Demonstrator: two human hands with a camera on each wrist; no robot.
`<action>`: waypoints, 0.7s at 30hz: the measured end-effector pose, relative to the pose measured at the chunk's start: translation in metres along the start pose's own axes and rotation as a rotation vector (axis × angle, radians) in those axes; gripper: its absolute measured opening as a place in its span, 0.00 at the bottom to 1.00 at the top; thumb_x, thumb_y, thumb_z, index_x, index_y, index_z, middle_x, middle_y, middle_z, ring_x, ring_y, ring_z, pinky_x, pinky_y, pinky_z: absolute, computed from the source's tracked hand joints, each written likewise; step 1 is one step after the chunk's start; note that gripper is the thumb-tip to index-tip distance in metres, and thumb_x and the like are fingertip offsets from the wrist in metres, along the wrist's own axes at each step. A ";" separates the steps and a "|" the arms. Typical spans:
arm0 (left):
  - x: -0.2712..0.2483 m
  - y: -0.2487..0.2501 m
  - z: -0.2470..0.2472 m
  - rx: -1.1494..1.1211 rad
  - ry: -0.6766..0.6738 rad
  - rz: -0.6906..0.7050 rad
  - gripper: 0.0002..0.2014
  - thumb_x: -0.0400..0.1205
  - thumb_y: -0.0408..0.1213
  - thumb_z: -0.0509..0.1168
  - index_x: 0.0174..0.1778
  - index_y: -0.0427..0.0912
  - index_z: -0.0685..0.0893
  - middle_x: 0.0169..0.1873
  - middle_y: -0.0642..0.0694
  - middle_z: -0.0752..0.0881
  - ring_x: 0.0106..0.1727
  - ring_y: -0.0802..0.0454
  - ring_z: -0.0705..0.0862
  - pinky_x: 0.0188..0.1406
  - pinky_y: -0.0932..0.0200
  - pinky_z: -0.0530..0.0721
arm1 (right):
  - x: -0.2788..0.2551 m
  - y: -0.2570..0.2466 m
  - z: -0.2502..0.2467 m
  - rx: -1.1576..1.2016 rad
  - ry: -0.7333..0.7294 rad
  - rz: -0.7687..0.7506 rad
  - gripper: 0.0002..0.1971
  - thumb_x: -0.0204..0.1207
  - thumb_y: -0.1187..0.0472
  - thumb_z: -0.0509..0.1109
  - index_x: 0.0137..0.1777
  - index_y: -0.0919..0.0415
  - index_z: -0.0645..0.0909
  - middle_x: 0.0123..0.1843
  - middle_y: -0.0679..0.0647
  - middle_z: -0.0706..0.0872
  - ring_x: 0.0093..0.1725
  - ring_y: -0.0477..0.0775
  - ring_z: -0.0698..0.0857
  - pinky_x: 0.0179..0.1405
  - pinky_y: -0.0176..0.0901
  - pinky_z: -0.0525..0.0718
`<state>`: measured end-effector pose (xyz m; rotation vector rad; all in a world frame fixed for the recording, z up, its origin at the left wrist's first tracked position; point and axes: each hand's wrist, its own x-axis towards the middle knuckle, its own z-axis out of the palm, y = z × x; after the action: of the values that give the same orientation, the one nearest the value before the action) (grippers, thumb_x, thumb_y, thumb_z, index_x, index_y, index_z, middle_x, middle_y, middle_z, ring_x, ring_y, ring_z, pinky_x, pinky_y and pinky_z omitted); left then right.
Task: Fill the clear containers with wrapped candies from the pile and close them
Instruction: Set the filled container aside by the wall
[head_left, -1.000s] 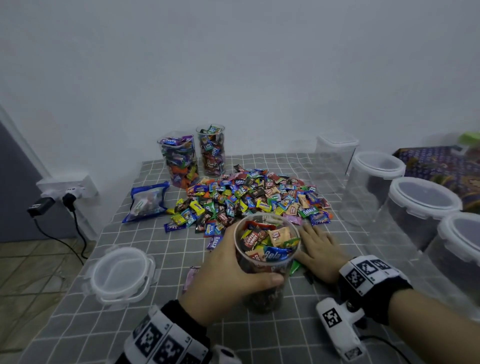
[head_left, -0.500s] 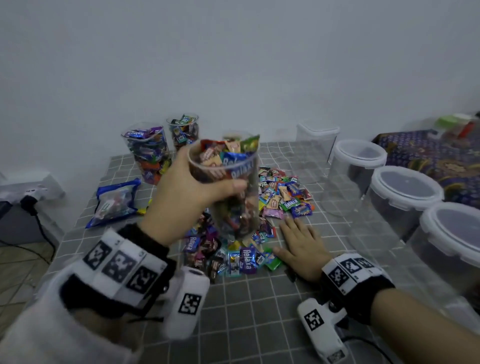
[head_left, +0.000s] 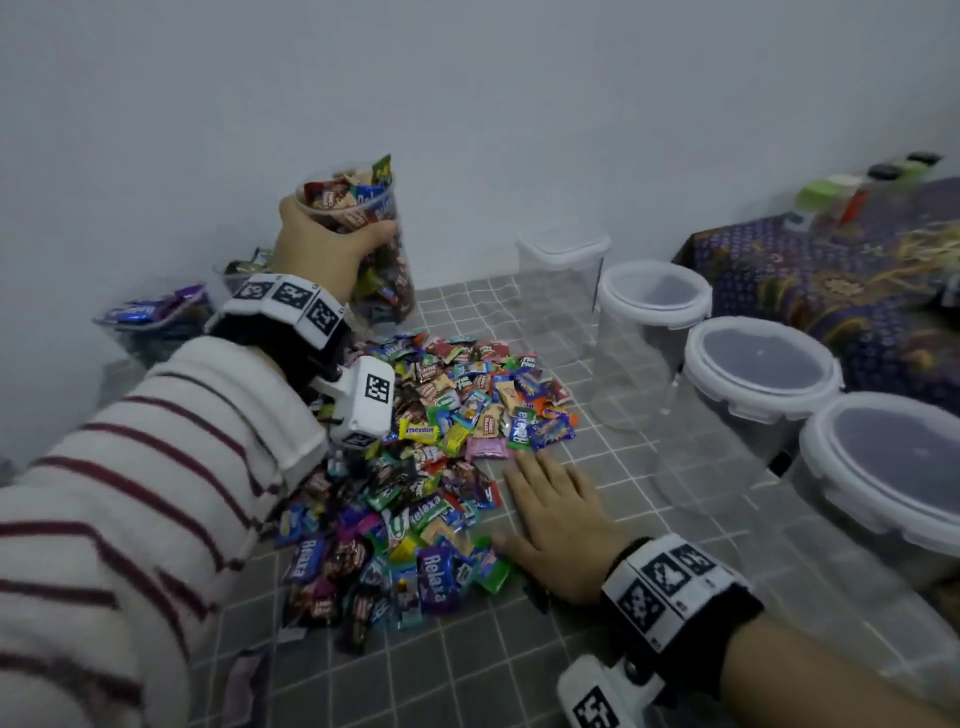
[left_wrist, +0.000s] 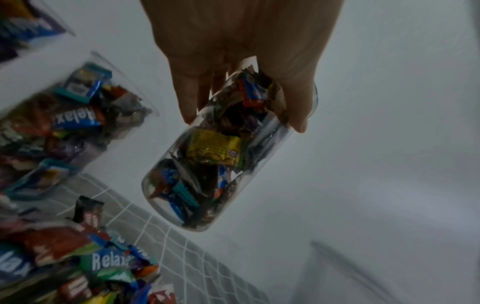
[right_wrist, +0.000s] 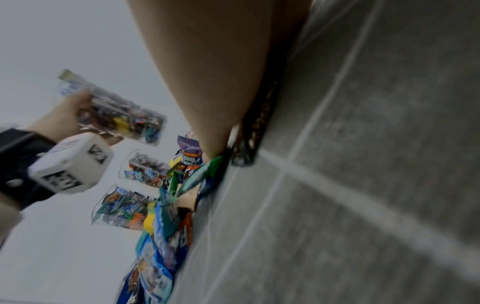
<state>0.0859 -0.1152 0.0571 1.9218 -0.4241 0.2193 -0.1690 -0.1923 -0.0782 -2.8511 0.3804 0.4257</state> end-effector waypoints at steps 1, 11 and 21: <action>0.008 -0.006 0.008 0.021 0.000 -0.019 0.42 0.65 0.52 0.79 0.70 0.40 0.69 0.63 0.46 0.81 0.60 0.47 0.81 0.63 0.53 0.79 | -0.001 -0.001 -0.001 0.010 0.006 -0.010 0.55 0.55 0.27 0.22 0.82 0.57 0.33 0.84 0.53 0.32 0.82 0.53 0.32 0.76 0.49 0.31; 0.057 -0.054 0.062 0.195 0.039 -0.138 0.44 0.67 0.48 0.79 0.72 0.34 0.64 0.69 0.38 0.77 0.68 0.42 0.78 0.66 0.52 0.74 | 0.002 0.003 -0.004 0.083 -0.007 -0.061 0.56 0.50 0.29 0.21 0.82 0.55 0.31 0.75 0.47 0.23 0.71 0.49 0.22 0.72 0.49 0.24; 0.047 -0.049 0.048 0.315 -0.004 -0.257 0.51 0.72 0.53 0.74 0.81 0.32 0.52 0.79 0.34 0.62 0.79 0.38 0.64 0.76 0.46 0.62 | 0.003 0.001 -0.003 0.054 -0.007 -0.032 0.55 0.52 0.29 0.22 0.82 0.56 0.32 0.82 0.50 0.29 0.70 0.48 0.22 0.70 0.47 0.24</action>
<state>0.1463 -0.1522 0.0131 2.2627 -0.1465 0.1179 -0.1661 -0.1941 -0.0767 -2.7990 0.3386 0.4127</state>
